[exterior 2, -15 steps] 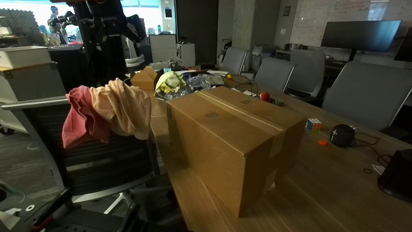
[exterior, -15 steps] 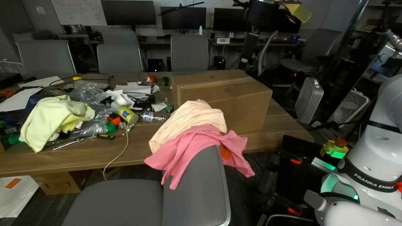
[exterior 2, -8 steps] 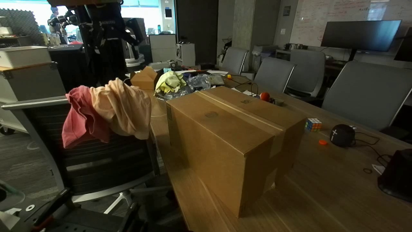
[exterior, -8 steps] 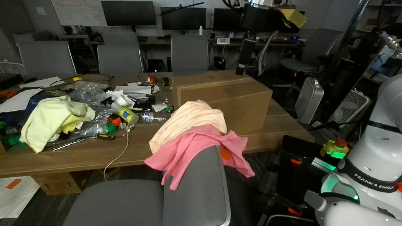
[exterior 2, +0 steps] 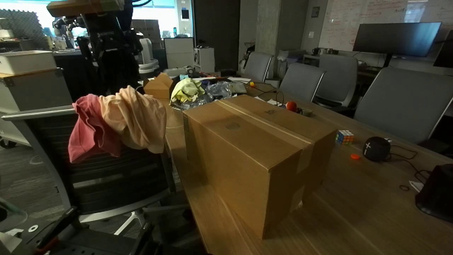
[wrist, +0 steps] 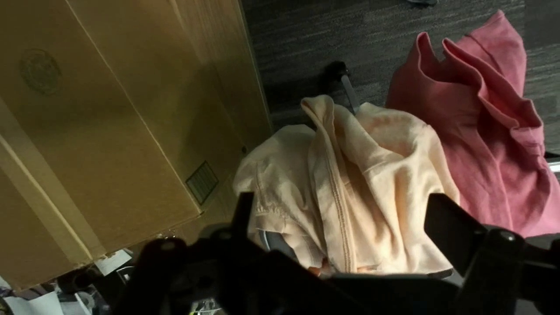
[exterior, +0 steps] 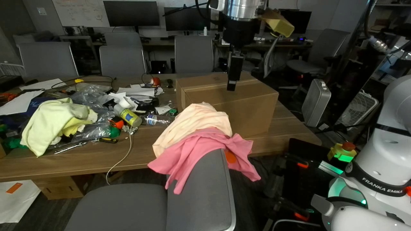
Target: Place the t-shirts on the brown box
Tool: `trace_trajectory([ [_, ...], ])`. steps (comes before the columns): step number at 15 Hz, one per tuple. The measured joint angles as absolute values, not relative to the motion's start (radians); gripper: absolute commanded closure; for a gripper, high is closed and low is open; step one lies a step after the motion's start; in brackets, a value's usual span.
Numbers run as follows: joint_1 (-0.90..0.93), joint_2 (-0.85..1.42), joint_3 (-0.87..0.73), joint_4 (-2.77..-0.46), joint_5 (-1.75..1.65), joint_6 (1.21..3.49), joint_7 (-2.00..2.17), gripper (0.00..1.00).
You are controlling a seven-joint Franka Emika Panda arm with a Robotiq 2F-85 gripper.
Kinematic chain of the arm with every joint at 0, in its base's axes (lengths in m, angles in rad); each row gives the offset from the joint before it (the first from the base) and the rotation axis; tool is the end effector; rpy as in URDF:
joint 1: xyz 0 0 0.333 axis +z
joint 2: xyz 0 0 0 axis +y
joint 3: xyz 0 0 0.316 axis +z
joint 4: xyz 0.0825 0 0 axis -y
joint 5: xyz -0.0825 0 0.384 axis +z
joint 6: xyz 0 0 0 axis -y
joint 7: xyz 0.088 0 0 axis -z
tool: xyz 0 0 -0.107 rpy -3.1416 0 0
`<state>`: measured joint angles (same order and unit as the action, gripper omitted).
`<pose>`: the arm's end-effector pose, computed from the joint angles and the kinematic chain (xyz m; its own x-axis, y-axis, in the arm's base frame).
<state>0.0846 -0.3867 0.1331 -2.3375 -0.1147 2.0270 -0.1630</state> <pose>0.4312 0.0923 0.4901 0.9110 0.4103 0.0416 0.3988 -0.9022 0.1647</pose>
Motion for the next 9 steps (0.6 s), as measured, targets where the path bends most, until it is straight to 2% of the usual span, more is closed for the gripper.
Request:
trace_trajectory([
  [9,0.134,-0.211,0.145,-2.206,-0.111,2.024,-0.163,0.00],
])
